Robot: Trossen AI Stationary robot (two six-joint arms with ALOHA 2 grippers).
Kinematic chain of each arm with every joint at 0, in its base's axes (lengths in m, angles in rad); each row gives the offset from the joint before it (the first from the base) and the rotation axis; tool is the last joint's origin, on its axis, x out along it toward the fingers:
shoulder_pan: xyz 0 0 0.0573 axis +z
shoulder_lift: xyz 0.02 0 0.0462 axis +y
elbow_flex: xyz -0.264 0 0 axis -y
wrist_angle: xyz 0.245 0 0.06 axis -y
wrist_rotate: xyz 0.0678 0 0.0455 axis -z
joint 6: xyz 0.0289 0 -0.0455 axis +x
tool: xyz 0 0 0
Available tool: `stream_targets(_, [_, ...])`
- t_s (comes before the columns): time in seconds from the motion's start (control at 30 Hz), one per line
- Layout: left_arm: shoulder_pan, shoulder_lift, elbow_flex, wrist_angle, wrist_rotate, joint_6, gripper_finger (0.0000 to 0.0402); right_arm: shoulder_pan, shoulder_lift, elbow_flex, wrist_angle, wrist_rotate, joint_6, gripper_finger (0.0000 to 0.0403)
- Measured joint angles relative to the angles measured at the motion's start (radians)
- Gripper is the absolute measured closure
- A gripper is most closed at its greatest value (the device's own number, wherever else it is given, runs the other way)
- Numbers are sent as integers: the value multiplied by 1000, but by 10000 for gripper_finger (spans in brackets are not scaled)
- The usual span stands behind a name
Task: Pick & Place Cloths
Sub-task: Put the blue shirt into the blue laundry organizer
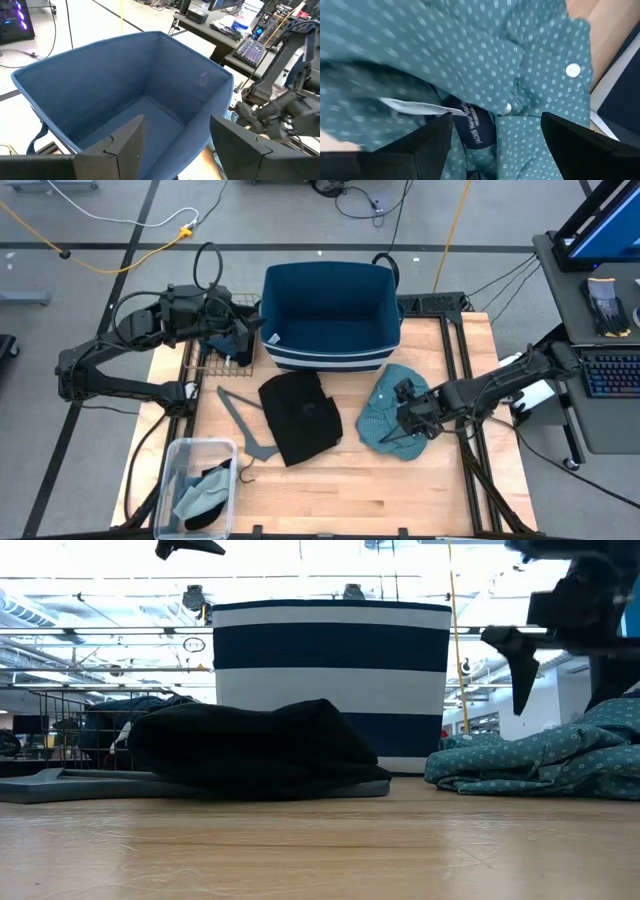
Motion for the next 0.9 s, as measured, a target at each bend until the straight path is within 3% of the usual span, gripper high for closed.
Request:
stream_targets(0.27, [0, 0, 0, 0, 0, 5, 174, -117, 0, -154, 235, -83, -108, 105])
stream_targets(0.47, [0, 0, 0, 0, 0, 5, 174, -196, 20, -269, 434, -133, -91, 105])
stream_targets(0.73, [0, 0, 0, 0, -1, 5, 174, -237, 119, -301, 424, -201, -30, 111])
stream_targets(0.9, [0, 0, 0, 0, -1, 4, 174, -234, 175, -299, 418, -233, 28, 169])
